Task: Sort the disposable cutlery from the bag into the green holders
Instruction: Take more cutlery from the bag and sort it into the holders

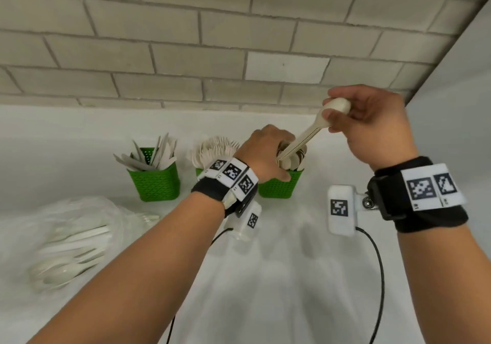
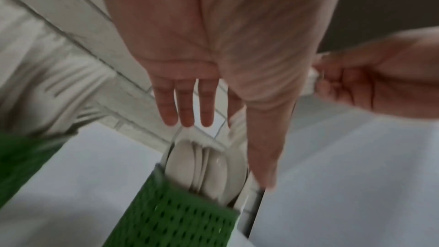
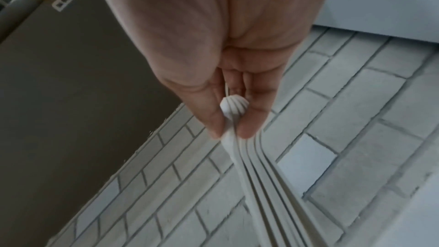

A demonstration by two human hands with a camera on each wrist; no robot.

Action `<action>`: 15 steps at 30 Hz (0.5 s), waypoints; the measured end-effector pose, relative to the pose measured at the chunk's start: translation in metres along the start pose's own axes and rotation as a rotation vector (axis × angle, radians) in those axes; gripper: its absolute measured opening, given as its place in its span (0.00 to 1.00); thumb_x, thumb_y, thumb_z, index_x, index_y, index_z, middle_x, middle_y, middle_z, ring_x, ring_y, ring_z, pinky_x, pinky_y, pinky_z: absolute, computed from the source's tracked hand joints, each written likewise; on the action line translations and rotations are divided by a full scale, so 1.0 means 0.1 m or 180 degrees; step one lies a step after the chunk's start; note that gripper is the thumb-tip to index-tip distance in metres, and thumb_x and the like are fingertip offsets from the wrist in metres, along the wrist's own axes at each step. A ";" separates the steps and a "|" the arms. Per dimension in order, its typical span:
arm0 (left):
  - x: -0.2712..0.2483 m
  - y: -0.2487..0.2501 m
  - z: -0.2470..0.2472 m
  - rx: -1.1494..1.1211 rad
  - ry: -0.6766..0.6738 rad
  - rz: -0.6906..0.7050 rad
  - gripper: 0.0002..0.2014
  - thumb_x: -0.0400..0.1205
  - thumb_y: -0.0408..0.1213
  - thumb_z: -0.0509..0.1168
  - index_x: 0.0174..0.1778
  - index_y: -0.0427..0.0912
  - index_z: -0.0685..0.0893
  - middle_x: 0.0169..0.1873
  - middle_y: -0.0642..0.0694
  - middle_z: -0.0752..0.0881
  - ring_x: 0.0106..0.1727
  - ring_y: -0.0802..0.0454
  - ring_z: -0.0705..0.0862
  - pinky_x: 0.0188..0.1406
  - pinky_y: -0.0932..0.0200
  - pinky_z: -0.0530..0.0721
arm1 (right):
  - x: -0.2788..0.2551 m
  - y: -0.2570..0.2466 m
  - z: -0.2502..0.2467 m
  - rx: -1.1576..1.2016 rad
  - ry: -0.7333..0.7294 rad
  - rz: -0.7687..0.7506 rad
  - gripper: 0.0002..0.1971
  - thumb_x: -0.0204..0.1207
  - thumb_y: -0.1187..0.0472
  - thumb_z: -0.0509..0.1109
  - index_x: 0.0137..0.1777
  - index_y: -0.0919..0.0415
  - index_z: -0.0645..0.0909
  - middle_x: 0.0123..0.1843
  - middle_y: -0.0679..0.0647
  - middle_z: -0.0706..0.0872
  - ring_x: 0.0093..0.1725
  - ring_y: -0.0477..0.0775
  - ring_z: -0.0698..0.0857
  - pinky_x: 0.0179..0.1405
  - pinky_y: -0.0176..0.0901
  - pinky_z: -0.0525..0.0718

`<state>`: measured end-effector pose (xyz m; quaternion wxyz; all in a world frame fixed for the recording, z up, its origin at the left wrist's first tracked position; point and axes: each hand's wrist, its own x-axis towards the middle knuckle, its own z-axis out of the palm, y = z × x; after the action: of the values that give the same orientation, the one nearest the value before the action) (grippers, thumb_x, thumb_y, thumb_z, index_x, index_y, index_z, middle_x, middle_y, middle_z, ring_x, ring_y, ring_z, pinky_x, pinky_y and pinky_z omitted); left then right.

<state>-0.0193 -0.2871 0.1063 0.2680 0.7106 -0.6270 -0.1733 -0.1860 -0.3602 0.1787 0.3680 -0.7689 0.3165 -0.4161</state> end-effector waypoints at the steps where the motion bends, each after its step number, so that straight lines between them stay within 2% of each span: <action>1: 0.04 -0.01 0.08 0.0119 -0.0032 -0.0032 0.34 0.70 0.45 0.80 0.72 0.49 0.77 0.66 0.44 0.77 0.65 0.45 0.76 0.64 0.48 0.77 | 0.04 0.01 -0.04 0.0037 0.0119 0.0006 0.13 0.75 0.71 0.74 0.58 0.62 0.84 0.51 0.60 0.89 0.42 0.53 0.89 0.42 0.42 0.89; 4: 0.12 -0.07 0.26 0.0404 0.0230 -0.0152 0.24 0.78 0.47 0.71 0.68 0.41 0.80 0.62 0.41 0.80 0.62 0.40 0.78 0.60 0.43 0.80 | 0.16 0.04 -0.06 -0.0003 0.0307 0.0052 0.12 0.76 0.69 0.74 0.57 0.59 0.84 0.49 0.58 0.89 0.41 0.55 0.88 0.46 0.49 0.90; 7: 0.15 -0.11 0.28 0.0264 0.0594 -0.0146 0.16 0.80 0.44 0.67 0.62 0.44 0.86 0.54 0.42 0.85 0.56 0.42 0.81 0.53 0.46 0.82 | 0.25 0.19 0.04 -0.0296 0.0261 0.0185 0.12 0.75 0.66 0.75 0.58 0.57 0.84 0.50 0.56 0.89 0.44 0.57 0.89 0.50 0.55 0.90; 11: 0.17 -0.15 0.21 0.0480 0.0552 -0.0196 0.16 0.81 0.47 0.68 0.64 0.52 0.85 0.56 0.48 0.88 0.58 0.44 0.84 0.60 0.46 0.79 | 0.33 0.36 0.10 -0.0604 0.0438 0.0309 0.14 0.73 0.58 0.74 0.59 0.57 0.85 0.53 0.58 0.90 0.49 0.61 0.89 0.55 0.59 0.88; 15: 0.19 -0.18 0.22 0.0556 0.0600 -0.0281 0.12 0.82 0.45 0.66 0.60 0.52 0.85 0.58 0.50 0.88 0.59 0.46 0.83 0.62 0.48 0.78 | 0.41 0.41 0.03 -0.0766 0.0657 0.0456 0.12 0.75 0.59 0.74 0.57 0.58 0.86 0.49 0.59 0.90 0.43 0.60 0.90 0.53 0.57 0.88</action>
<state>-0.0147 -0.3080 0.0795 0.2549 0.7713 -0.5799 -0.0621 -0.1719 -0.4131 0.1601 0.2675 -0.7361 0.4542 -0.4247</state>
